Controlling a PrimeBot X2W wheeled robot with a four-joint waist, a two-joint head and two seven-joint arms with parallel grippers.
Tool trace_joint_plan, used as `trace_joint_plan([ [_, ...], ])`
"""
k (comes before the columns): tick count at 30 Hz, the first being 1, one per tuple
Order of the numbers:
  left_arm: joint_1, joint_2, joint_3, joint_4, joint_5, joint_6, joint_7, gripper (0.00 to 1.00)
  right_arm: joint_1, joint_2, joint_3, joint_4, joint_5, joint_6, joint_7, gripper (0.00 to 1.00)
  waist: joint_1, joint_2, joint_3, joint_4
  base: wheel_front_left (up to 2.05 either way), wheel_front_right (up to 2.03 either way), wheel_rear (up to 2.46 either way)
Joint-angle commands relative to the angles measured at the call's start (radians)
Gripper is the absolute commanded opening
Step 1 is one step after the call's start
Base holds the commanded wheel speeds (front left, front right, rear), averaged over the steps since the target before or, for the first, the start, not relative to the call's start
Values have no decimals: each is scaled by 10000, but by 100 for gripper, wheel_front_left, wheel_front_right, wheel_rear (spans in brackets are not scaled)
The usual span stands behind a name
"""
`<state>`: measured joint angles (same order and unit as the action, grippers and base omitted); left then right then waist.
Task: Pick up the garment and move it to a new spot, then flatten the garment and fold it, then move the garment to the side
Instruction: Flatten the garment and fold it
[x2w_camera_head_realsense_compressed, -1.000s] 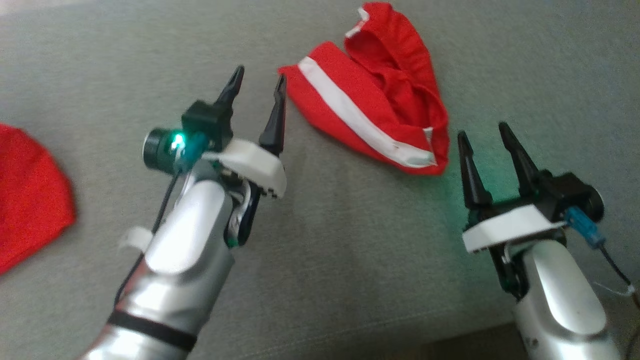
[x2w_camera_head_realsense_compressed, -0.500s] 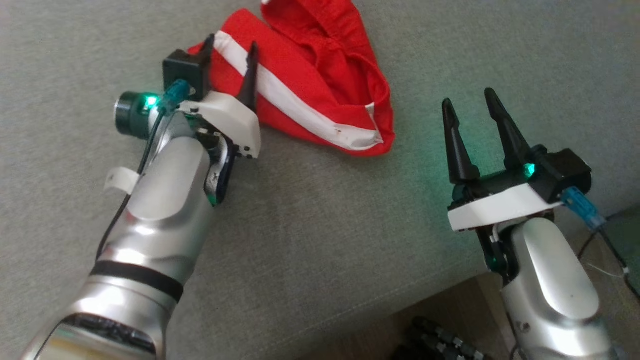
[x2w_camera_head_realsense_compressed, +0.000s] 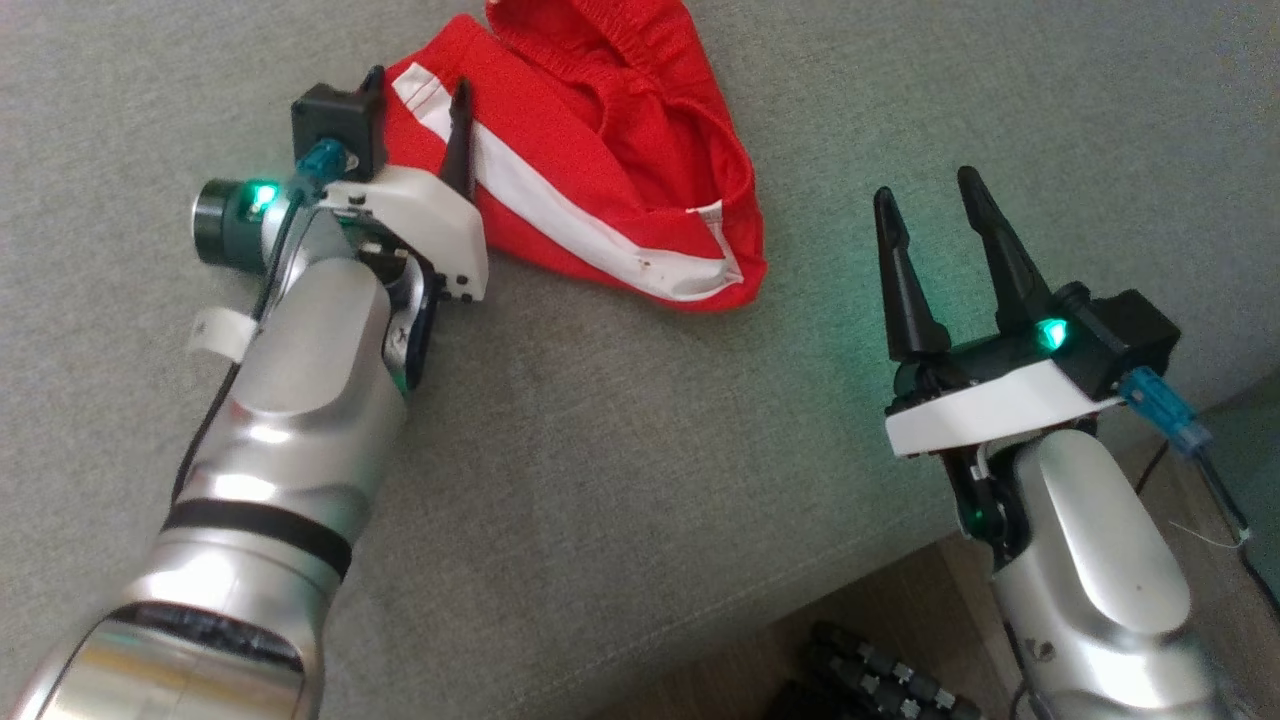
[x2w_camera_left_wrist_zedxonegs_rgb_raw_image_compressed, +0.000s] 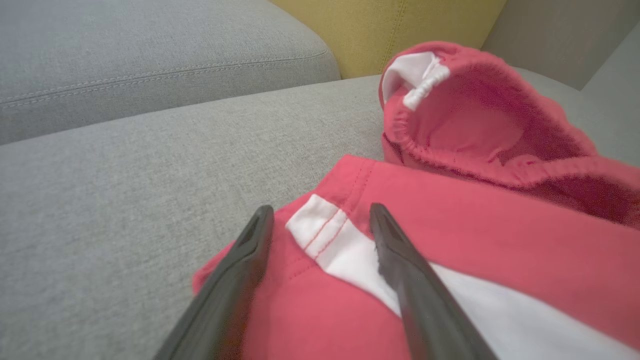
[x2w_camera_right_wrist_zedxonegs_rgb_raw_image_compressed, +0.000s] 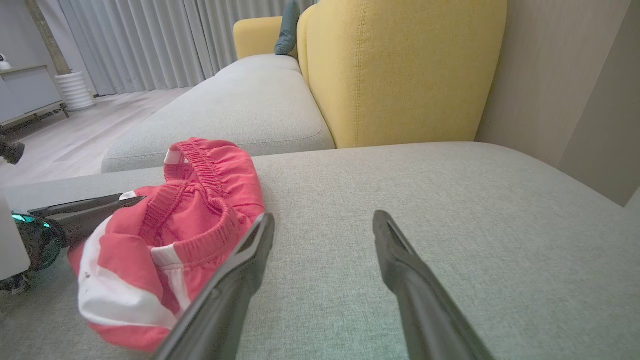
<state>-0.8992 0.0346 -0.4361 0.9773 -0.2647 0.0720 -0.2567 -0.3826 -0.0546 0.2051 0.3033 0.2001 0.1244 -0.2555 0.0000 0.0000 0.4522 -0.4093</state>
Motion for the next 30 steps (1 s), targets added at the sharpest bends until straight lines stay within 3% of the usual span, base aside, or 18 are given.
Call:
trace_joint_plan([
  [1,-357,189,235,-47,119,-20,-51,100,-190,42,215,-251,94,63,-63,100,0,0,33,-29,0,0,0],
  [3,-439,187,179,4,239,-55,-51,100,-214,42,239,-242,142,63,-63,100,0,0,60,-41,0,0,0],
  [4,-461,186,185,18,264,-60,-51,94,-218,42,241,-235,159,63,-63,100,0,0,66,-37,0,0,0],
  [5,-464,184,192,22,284,-60,-51,58,-218,42,237,-226,171,63,-63,100,0,0,61,-25,0,0,0],
  [6,-448,182,184,21,315,-59,-51,44,-209,42,228,-217,174,63,-63,100,0,0,43,-5,0,0,0],
  [8,-375,178,163,-9,361,-82,-51,0,-178,42,184,-187,166,63,-63,100,0,0,-4,68,0,0,0],
  [13,-190,168,182,-276,427,-55,-51,0,-136,42,49,-101,131,63,-63,100,0,0,-202,403,0,0,0],
  [19,407,161,301,-1702,248,127,-51,0,12,43,-241,-48,-38,63,-63,100,0,0,-750,1118,0,0,0],
  [25,2152,158,477,-3596,-575,730,-51,0,505,33,-579,268,-376,63,-63,100,0,0,-1807,2323,0,0,0],
  [30,3579,158,734,-4146,-868,1167,-51,0,839,-28,-513,541,-478,63,-63,100,0,0,-2403,3023,0,0,0],
])
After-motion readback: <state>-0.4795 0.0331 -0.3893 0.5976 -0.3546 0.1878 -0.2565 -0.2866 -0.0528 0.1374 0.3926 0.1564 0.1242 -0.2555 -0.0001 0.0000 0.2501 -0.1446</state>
